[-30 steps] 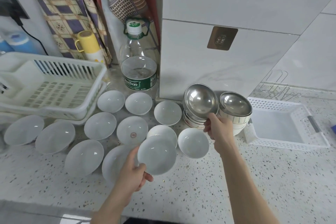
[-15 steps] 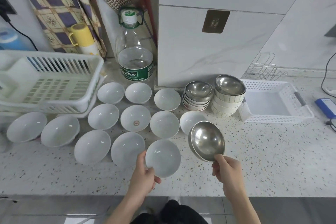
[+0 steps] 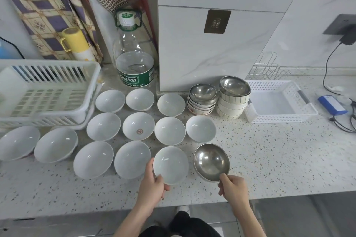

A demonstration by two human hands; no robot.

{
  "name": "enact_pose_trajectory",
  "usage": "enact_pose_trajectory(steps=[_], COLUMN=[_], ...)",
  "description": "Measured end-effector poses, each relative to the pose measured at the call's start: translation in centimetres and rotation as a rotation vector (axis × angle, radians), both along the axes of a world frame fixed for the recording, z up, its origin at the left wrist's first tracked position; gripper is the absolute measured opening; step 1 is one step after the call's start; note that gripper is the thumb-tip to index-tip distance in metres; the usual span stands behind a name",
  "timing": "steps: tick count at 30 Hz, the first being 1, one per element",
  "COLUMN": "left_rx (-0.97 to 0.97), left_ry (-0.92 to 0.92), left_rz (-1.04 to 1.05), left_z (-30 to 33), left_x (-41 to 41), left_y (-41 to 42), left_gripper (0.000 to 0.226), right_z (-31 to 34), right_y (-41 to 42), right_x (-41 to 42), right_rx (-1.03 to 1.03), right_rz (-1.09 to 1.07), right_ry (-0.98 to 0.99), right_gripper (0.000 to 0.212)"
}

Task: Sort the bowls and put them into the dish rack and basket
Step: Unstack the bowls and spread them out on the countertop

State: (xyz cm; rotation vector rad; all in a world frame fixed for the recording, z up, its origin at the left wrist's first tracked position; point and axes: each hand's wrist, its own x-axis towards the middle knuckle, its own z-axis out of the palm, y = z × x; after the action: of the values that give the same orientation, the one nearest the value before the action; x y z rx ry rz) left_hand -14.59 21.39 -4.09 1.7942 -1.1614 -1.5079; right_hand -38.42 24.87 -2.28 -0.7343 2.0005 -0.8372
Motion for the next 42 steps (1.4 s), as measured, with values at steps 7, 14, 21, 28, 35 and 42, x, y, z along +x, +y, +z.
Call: enact_pose_trajectory(steps=[7,14,21,28,35,42], left_rx=[-0.030,-0.036,-0.014,0.017,-0.187,-0.242], left_ry=[-0.084,-0.047,-0.056,-0.122,-0.251,-0.163], left_rz=[-0.029,-0.009,-0.074,-0.280,-0.232,-0.144], left_z=[0.0,-0.1,0.0,1.4,4.6,6.6], left_x=[0.4,0.3,0.7,1.8,1.2,-7.7], left_y=[-0.1,-0.3,-0.4,-1.0,-4.8,-15.4], left_gripper=[0.068,0.069,0.069,0.075,0.035,0.044], right_z=[-0.4,-0.8,-1.2,-0.5,1.6,4.1], right_y=[-0.4,-0.6,-0.7,-0.5,-2.1,-8.7], right_x=[0.5,1.0,1.8,2.0,-0.8,-4.3], right_rx=[0.024,0.051,0.091,0.160,-0.010,-0.090], right_rz=[0.034,0.074,0.066,0.028,-0.086,-0.005], right_ry=[0.039,0.026,0.003,-0.056,0.158,0.169], right_gripper=[0.039,0.035,0.044,0.053,0.047,0.035])
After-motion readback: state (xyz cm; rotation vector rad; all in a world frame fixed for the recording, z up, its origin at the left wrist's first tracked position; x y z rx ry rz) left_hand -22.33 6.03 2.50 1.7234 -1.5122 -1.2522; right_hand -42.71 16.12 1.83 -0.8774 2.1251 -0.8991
